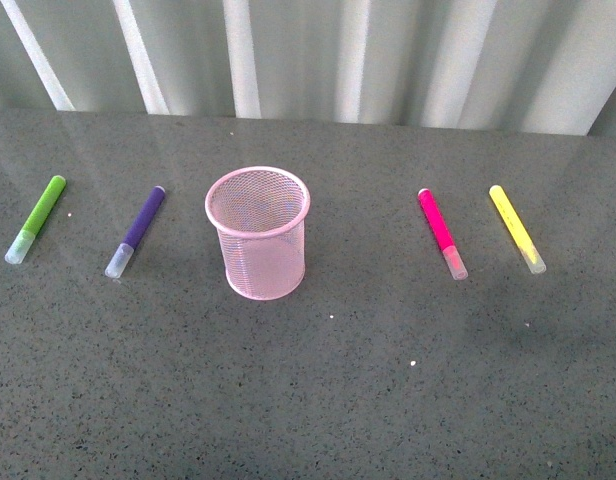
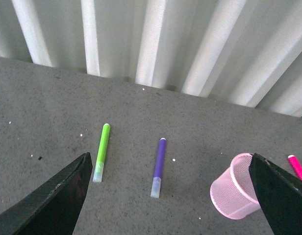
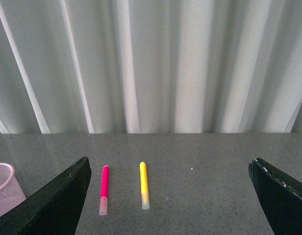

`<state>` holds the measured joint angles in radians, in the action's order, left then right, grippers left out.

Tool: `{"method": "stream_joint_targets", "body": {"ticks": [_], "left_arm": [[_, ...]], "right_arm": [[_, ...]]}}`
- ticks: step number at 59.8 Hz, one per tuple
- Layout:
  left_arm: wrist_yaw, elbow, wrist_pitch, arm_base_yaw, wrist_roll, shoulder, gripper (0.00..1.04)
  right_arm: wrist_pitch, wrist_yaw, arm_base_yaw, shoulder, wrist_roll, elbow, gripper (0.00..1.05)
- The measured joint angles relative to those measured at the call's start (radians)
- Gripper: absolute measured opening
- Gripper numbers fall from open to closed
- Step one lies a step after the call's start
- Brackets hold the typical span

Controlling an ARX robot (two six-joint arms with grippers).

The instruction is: Insert purple and pink pens into pink cup

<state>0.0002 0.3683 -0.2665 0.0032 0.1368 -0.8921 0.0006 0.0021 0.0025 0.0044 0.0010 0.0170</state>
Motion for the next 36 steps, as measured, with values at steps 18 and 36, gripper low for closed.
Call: {"method": "stream_joint_targets", "body": {"ticks": [18,36], "left_arm": [[0.079,0.302,0.031,-0.04,-0.146,-0.499,0.98],[0.106,0.562,0.109,-0.066,-0.316,-0.859,0.98]], "right_arm": [[0.0,0.0,0.0,0.0,0.0,0.0,0.98],[0.0,0.0,0.0,0.0,0.0,0.0,0.98]]}}
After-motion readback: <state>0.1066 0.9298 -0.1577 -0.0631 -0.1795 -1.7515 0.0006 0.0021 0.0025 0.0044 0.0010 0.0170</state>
